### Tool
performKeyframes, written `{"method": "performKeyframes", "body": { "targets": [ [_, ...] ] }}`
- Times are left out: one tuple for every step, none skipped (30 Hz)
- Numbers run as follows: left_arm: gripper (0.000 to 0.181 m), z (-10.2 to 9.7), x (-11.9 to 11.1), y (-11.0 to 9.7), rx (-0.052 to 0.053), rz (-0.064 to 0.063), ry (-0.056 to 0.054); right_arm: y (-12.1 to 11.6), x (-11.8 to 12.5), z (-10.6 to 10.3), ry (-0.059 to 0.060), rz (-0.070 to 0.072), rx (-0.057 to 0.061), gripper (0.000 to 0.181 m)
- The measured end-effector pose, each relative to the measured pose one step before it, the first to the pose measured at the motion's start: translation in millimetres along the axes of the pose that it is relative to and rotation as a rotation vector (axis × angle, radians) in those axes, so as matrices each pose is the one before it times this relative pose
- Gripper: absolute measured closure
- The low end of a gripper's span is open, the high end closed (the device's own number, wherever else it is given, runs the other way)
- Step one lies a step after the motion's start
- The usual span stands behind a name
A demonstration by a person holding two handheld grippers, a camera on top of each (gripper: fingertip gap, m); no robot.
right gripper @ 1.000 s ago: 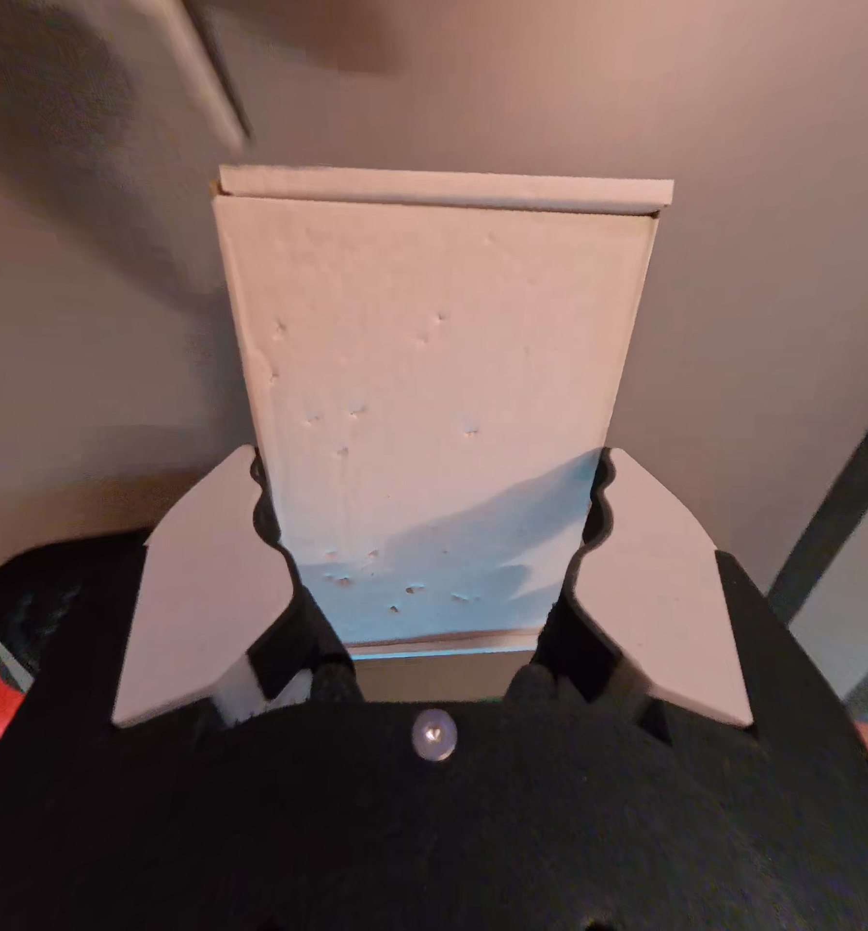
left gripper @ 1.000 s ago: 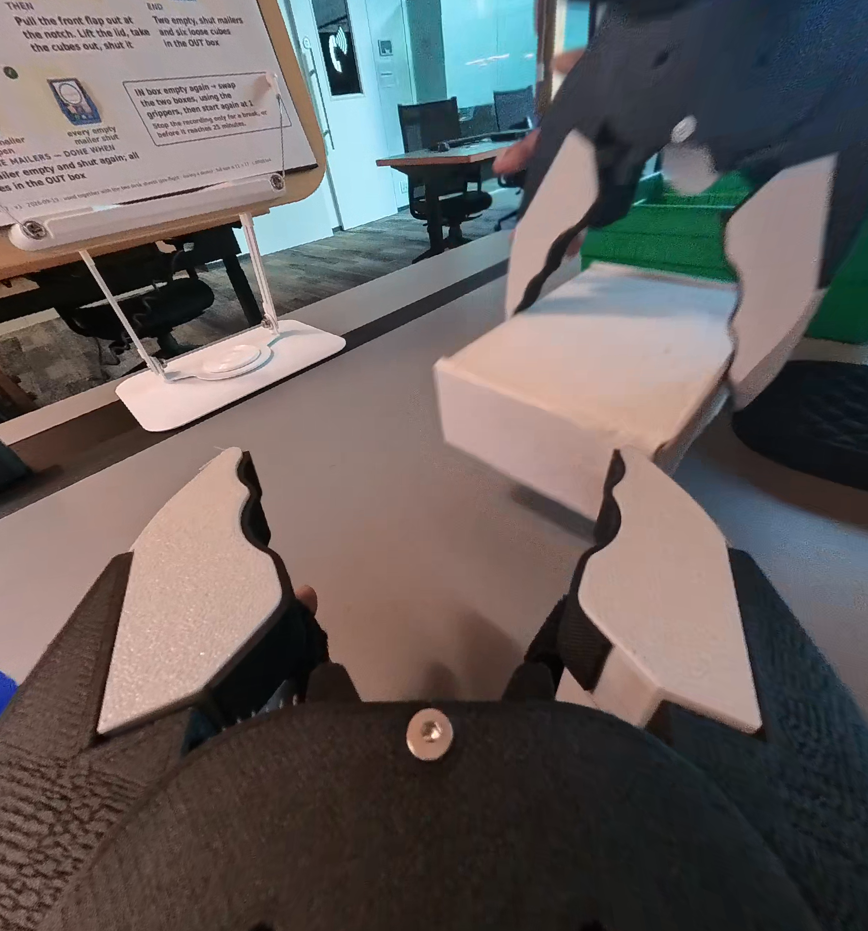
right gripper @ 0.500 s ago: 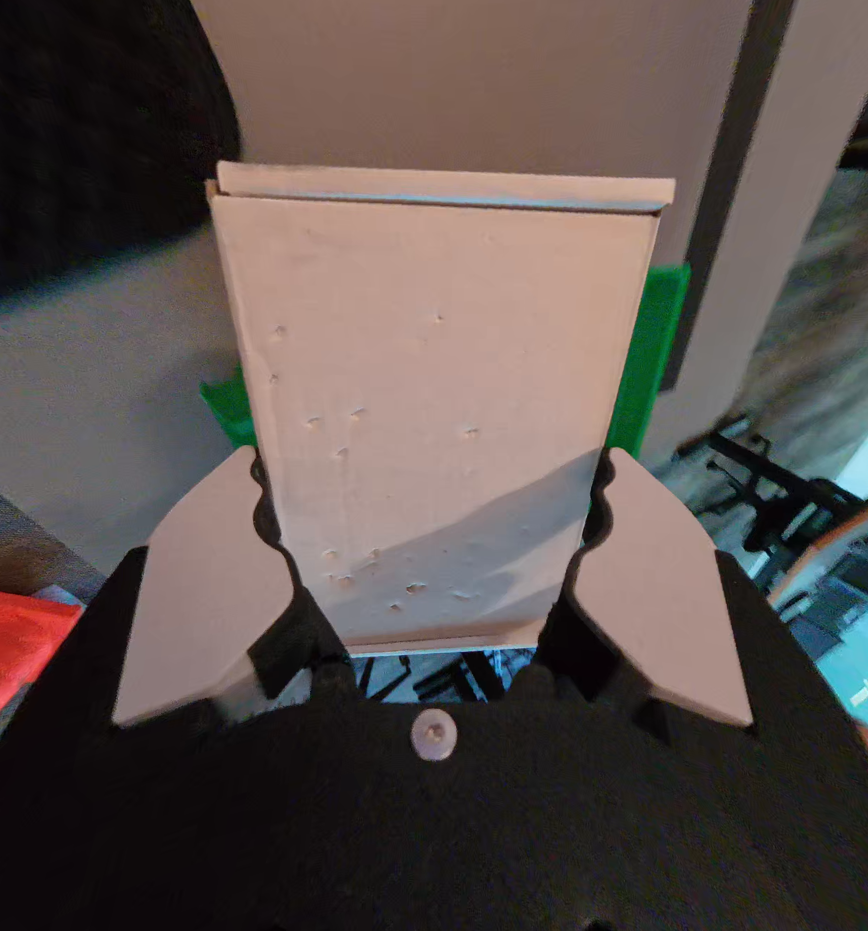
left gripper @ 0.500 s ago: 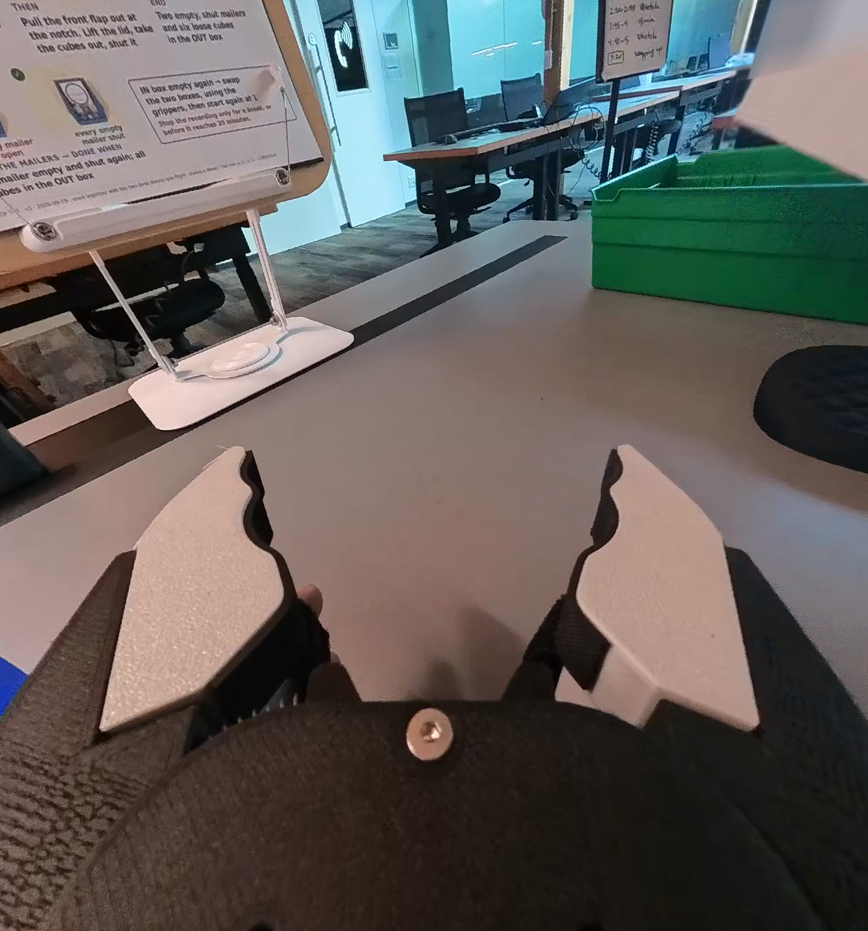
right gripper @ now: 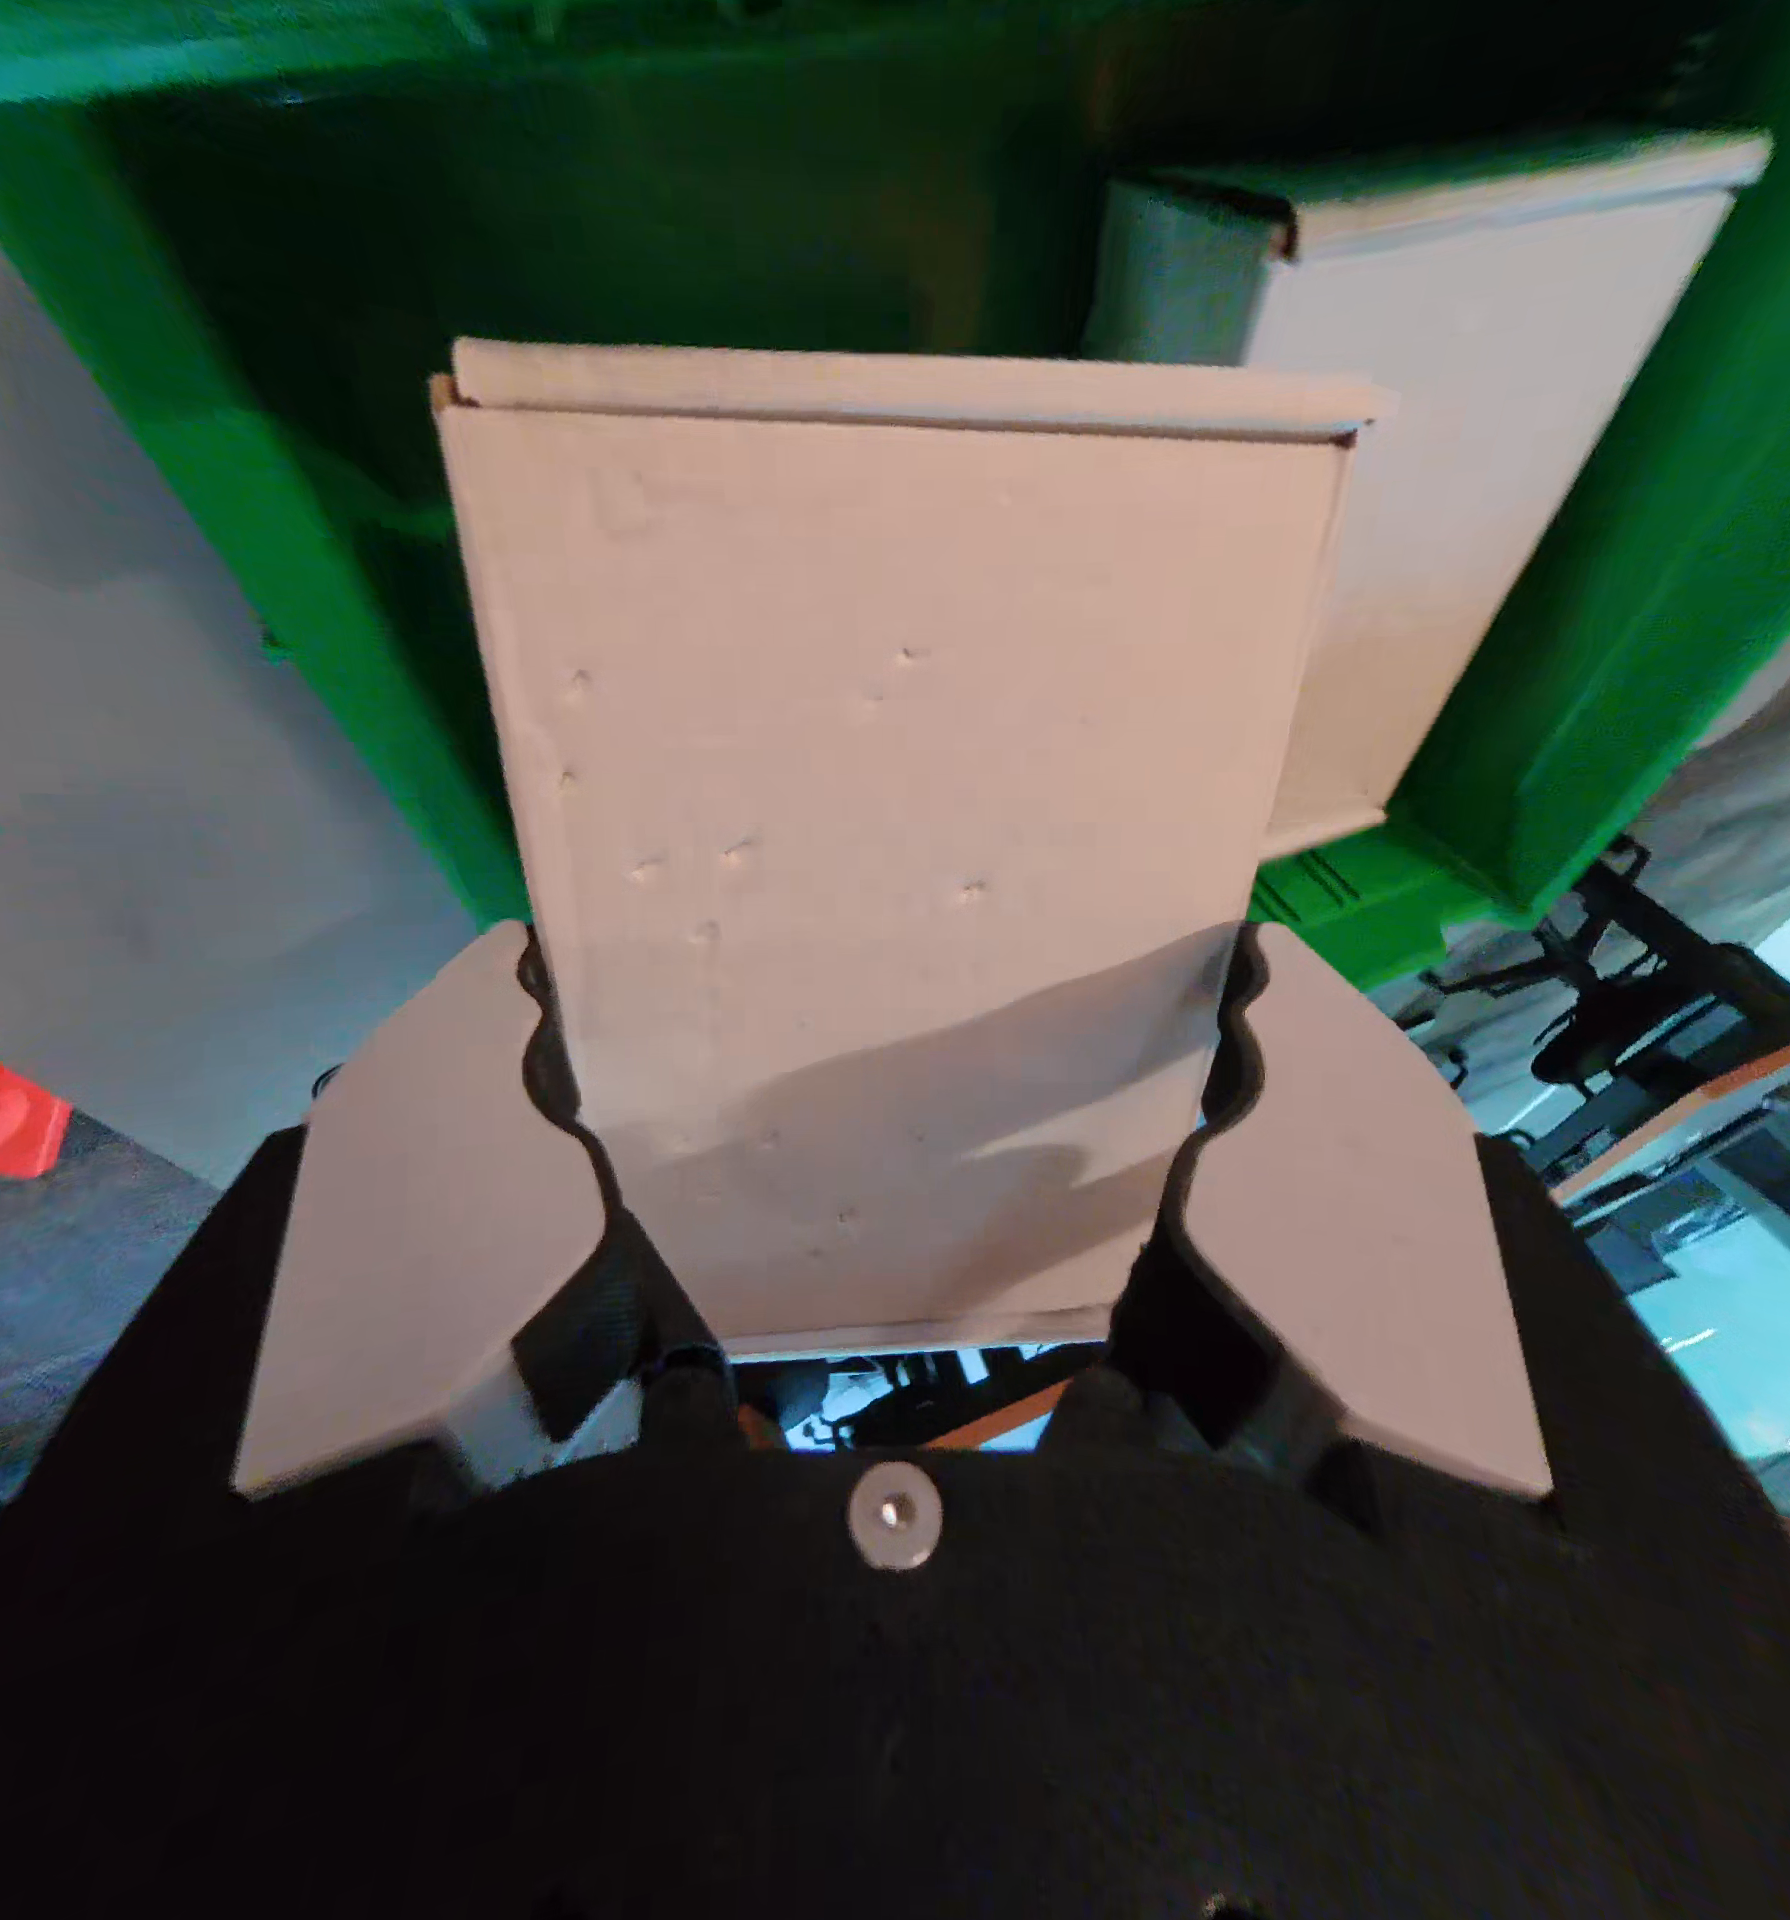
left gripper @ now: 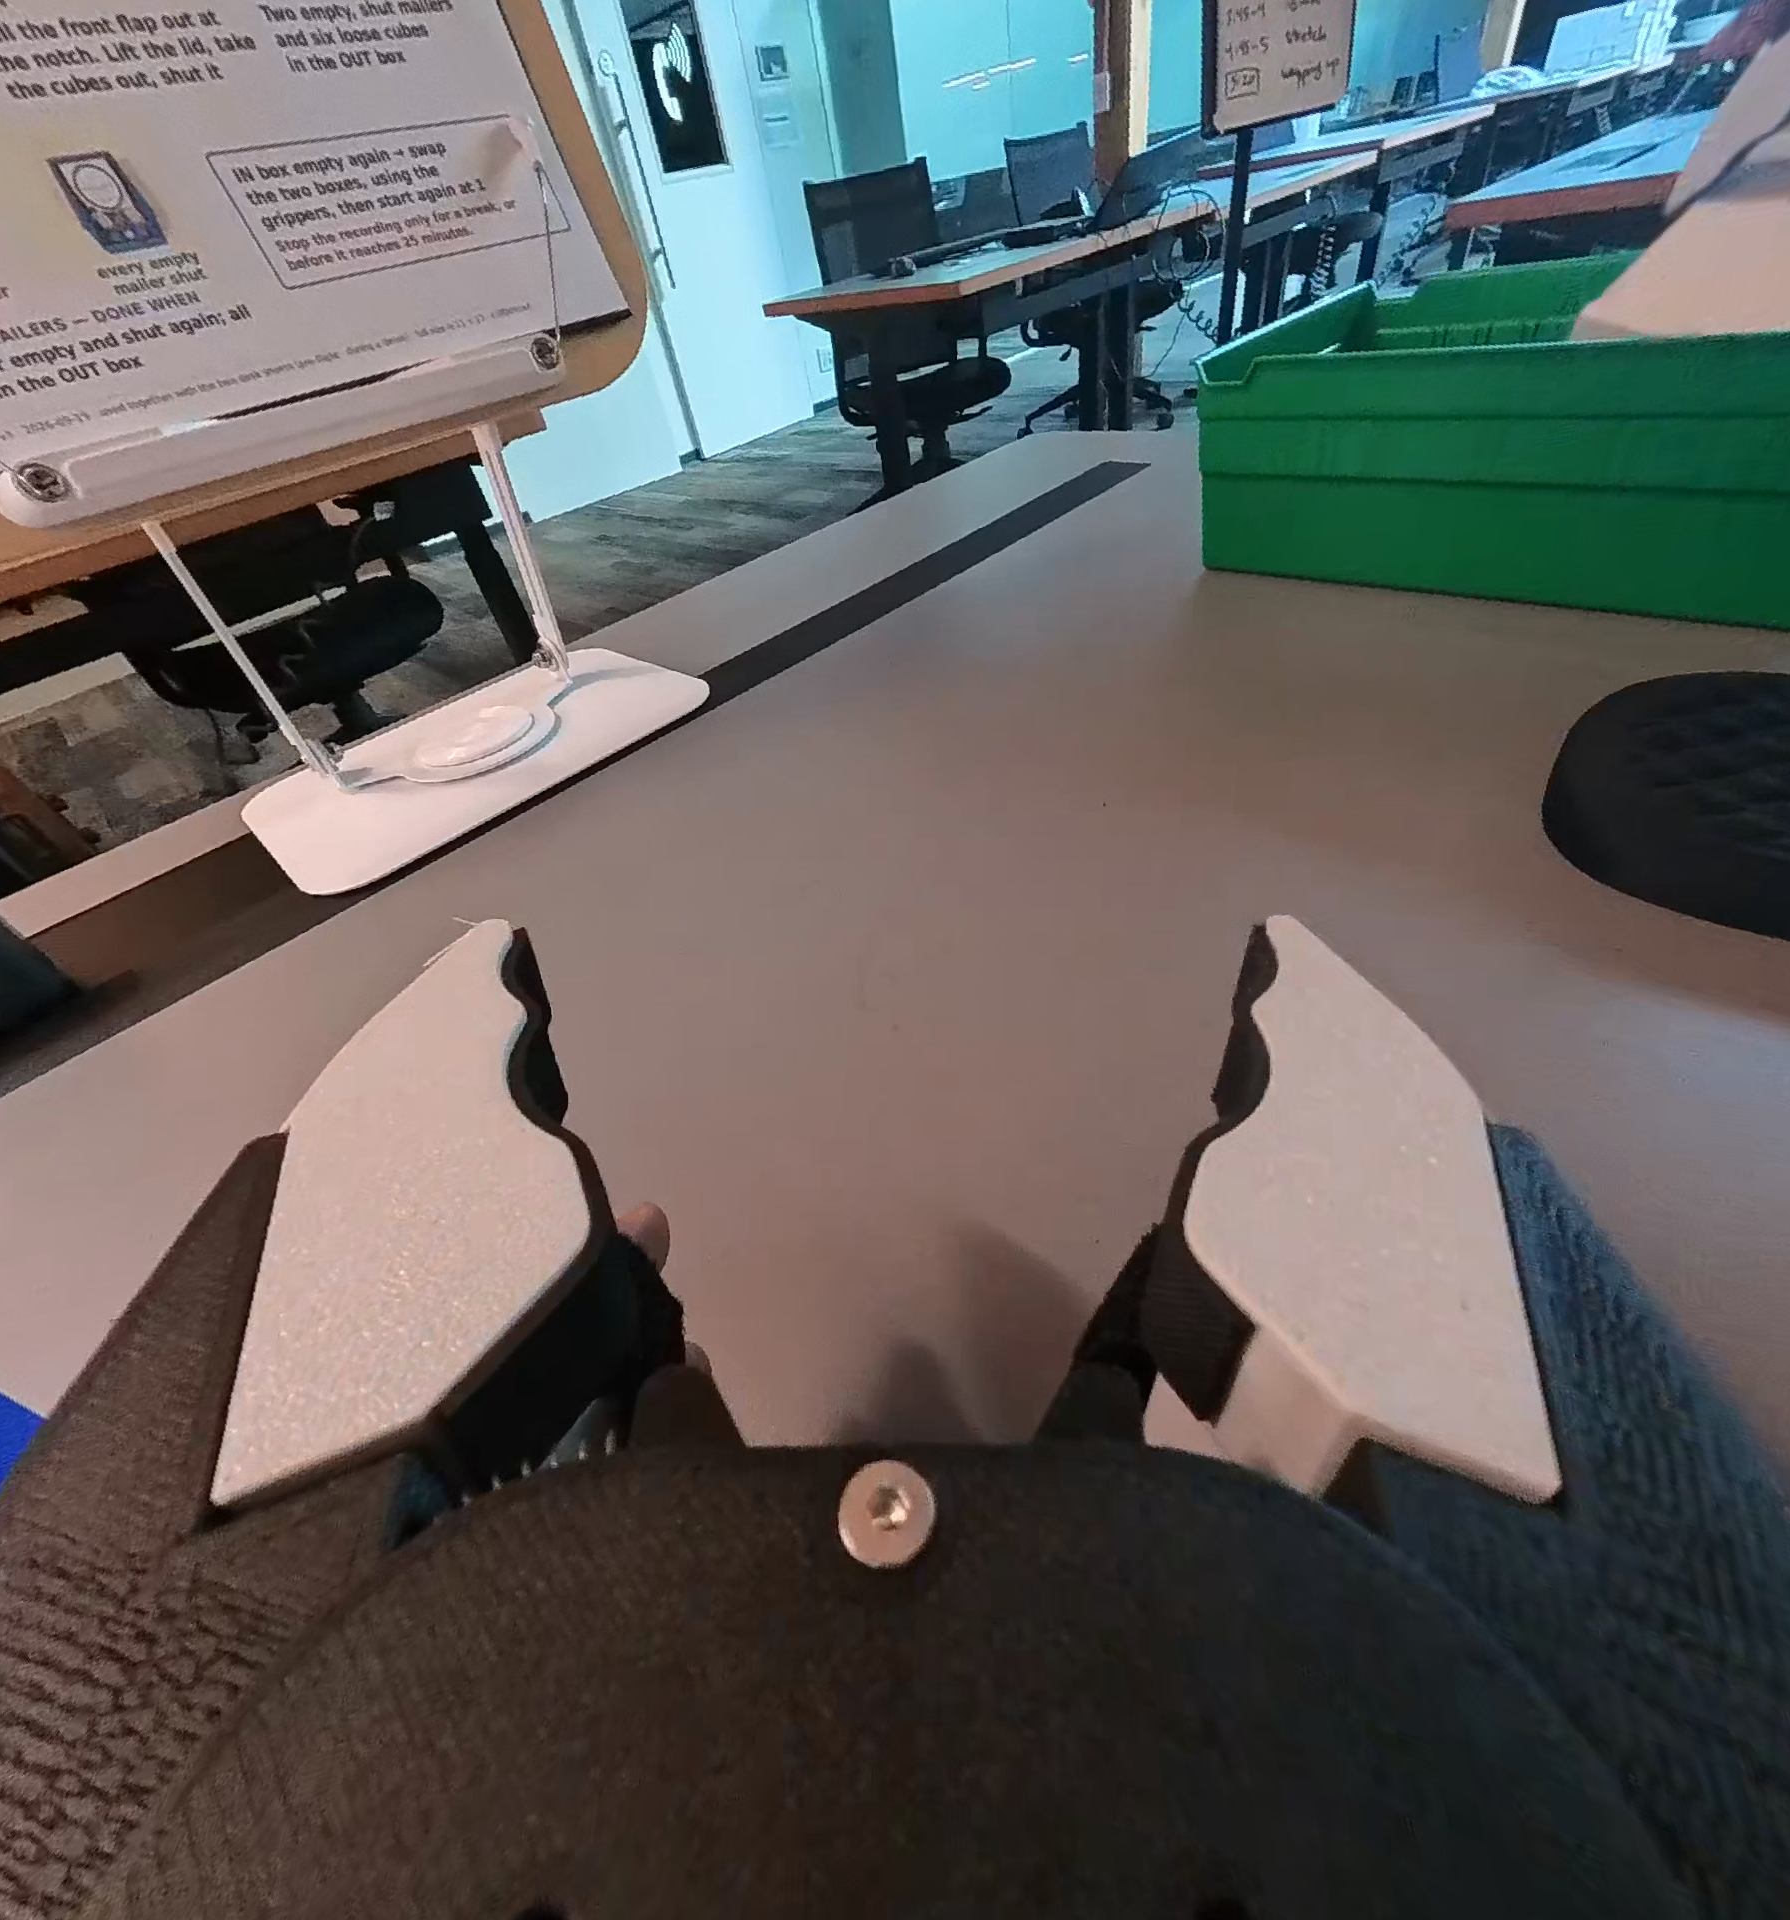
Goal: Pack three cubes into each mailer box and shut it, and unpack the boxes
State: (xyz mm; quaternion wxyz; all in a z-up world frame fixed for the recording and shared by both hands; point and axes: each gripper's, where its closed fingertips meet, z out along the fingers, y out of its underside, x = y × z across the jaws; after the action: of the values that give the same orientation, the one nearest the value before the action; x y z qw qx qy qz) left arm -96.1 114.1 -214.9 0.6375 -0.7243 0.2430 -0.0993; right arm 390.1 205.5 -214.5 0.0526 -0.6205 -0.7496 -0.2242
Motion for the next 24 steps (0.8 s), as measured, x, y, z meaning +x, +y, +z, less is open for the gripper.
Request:
{"method": "performKeyframes", "body": {
  "targets": [
    [0.058, 0.11, 0.3, 0.01, -0.0003, 0.0, 0.002, -3.95, -1.51, 3.42, -0.0067, -0.0173, 0.006, 0.061],
    [0.058, 0.0, 0.09, -0.01, 0.0001, 0.0001, 0.0008, -4.04, -1.25, 3.0, -0.0063, -0.0131, 0.0067, 0.061],
    [0.058, 0.07, 0.01, 0.02, -0.0002, 0.0004, 0.0007, -3.47, -1.12, 2.78, -0.0083, -0.0087, 0.0027, 0.061],
    [0.058, 0.0, 0.28, 0.09, -0.0002, 0.0008, 0.0008, -3.1, -1.22, 2.67, -0.0074, -0.01, 0.0008, 0.061],
    [0.058, -0.04, 0.05, -0.02, 0.0, 0.0012, 0.0, -2.23, -1.42, 2.85, -0.0087, -0.0123, -0.0032, 0.061],
    [0.058, 0.0, 0.15, -0.04, 0.0, 0.0011, 0.0001, -0.97, -1.39, 2.82, -0.0081, -0.007, -0.0109, 0.061],
    [0.058, 0.05, 0.0, 0.12, -0.0011, 0.0004, -0.0001, -0.1, -1.46, 2.96, -0.0093, -0.0035, -0.0157, 0.061],
    [0.058, 0.16, -0.04, 0.25, -0.0017, 0.0001, -0.0009, 0.34, -1.32, 3.01, -0.0059, -0.0082, -0.0156, 0.061],
    [0.058, 0.19, -0.01, 0.21, -0.0013, 0.0006, -0.0005, 1.36, -0.22, 2.93, 0.003, -0.0113, -0.0195, 0.061],
    [0.058, 0.04, 0.19, 0.05, -0.0008, 0.0013, 0.0008, 2.01, 0.23, 2.61, 0.0071, -0.0124, -0.0202, 0.061],
    [0.058, 0.03, 0.32, -0.03, -0.0002, 0.0017, 0.0011, 1.11, -0.24, 2.12, 0.0025, -0.0062, -0.0103, 0.061],
    [0.058, 0.06, 0.33, 0.04, 0.0, 0.002, 0.0012, 0.44, -1.01, 1.88, -0.0044, 0.0015, -0.0046, 0.061],
    [0.058, 0.05, 0.1, 0.03, -0.0006, 0.0017, 0.0004, 0.7, -0.86, 1.82, -0.0028, 0.0021, -0.0059, 0.061],
    [0.058, 0.1, 0.13, 0.12, -0.0008, 0.0011, -0.0005, 0.87, 0.53, 1.6, 0.0078, -0.0036, -0.0073, 0.062],
    [0.058, 0.09, -0.04, 0.05, -0.0006, 0.0006, -0.0003, 0.92, 0.21, 1.83, 0.0072, -0.0068, -0.0081, 0.063],
    [0.058, 0.0, 0.0, 0.14, -0.0003, -0.0002, -0.0003, 0.93, -0.06, 1.98, 0.0053, -0.0061, -0.0088, 0.064],
    [0.058, 0.08, -0.02, 0.01, -0.0002, -0.0003, 0.0, 0.61, -0.49, 2.12, 0.0024, -0.0055, -0.0075, 0.066],
    [0.058, 0.01, -0.01, -0.01, 0.0001, 0.0, -0.0001, 0.17, -0.91, 2.06, 0.0019, -0.0082, -0.0043, 0.078],
    [0.058, 0.02, -0.02, -0.03, 0.0002, -0.0001, -0.0002, -0.82, 0.88, 1.87, 0.0194, -0.0145, 0.0029, 0.083],
    [0.058, -0.03, 0.0, 0.05, -0.0004, -0.0002, -0.0001, -0.3, -0.23, 1.58, 0.0085, -0.0082, -0.0004, 0.083],
    [0.058, 0.1, 0.07, 0.15, -0.0007, 0.0, 0.0002, 0.87, -0.49, 1.33, -0.0001, 0.0104, -0.0096, 0.083],
    [0.058, 0.11, 0.01, 0.01, -0.0003, 0.0003, 0.0, 1.27, -0.67, 1.08, -0.0044, 0.0161, -0.0108, 0.082],
    [0.058, -0.04, 0.12, 0.12, -0.0003, 0.0006, 0.0001, 0.72, -0.36, 0.54, -0.0023, 0.0139, -0.0021, 0.079],
    [0.058, 0.03, 0.0, 0.0, -0.0002, 0.0006, -0.0003, -0.16, -0.2, -0.22, 0.0029, 0.0074, 0.0043, 0.078]
  ]
}}
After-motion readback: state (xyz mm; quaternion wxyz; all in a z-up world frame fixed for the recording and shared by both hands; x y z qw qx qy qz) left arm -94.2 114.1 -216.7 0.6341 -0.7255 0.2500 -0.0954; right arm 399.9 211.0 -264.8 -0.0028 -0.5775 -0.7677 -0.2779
